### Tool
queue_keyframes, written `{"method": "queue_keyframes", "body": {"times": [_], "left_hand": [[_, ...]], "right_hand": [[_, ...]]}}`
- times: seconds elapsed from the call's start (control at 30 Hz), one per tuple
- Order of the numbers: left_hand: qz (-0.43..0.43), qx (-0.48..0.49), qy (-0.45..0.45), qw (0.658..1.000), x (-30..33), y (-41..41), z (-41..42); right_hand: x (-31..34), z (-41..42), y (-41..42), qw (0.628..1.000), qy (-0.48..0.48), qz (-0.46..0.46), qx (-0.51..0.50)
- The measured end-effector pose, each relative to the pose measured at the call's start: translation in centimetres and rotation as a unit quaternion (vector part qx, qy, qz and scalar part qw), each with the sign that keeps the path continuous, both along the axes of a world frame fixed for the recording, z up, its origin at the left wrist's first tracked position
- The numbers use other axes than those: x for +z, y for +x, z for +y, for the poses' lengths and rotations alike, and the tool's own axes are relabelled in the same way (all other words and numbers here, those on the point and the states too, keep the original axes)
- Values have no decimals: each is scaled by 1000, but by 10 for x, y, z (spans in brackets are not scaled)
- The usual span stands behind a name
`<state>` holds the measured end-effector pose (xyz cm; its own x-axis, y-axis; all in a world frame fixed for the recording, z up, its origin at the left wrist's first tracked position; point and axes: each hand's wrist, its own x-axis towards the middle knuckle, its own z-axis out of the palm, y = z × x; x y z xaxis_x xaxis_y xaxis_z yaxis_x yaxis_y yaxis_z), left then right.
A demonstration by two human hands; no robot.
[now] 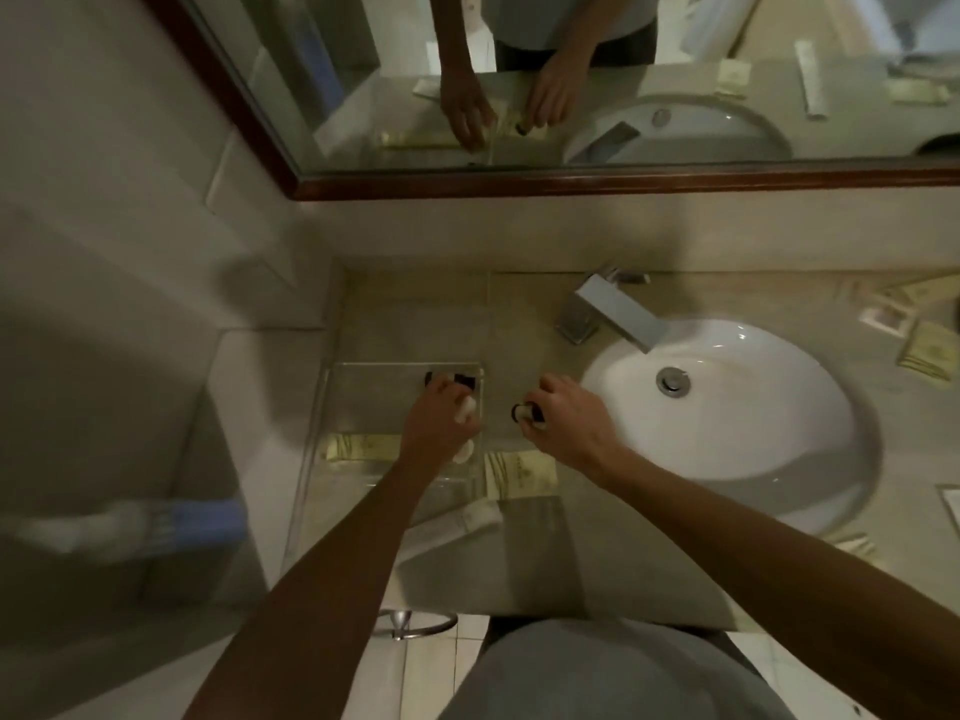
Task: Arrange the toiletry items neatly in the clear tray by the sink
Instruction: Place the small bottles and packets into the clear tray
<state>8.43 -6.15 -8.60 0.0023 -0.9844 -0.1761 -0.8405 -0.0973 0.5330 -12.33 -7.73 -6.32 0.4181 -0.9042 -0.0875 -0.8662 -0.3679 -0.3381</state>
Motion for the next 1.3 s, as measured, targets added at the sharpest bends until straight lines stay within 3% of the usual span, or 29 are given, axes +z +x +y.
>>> {"method": "queue_keyframes", "body": {"times": [0.2, 0.3, 0.47, 0.57, 0.7, 1.0, 1.17, 1.3], "left_hand": [[105, 77, 46, 990, -13, 14, -2], [93, 84, 66, 990, -21, 14, 2], [-45, -29, 18, 998, -28, 24, 5], [-176, -146, 13, 973, -30, 29, 8], [-255, -208, 31, 944, -30, 28, 12], [-168, -70, 58, 982, -29, 26, 18], [-150, -36, 49, 987, -27, 22, 16], [-155, -30, 49, 986, -30, 24, 16]], "right_hand": [[-4, -14, 24, 1000, -15, 8, 0], [-4, -21, 34, 1000, -21, 9, 7], [-9, -28, 52, 998, -37, 21, 35], [-14, -32, 66, 997, -47, 27, 59], [-25, -35, 91, 997, -19, 26, 74], [-41, -39, 104, 993, 29, 23, 114], [-40, -40, 99, 991, 6, 5, 130], [-36, -40, 102, 989, -12, 45, 139]]}}
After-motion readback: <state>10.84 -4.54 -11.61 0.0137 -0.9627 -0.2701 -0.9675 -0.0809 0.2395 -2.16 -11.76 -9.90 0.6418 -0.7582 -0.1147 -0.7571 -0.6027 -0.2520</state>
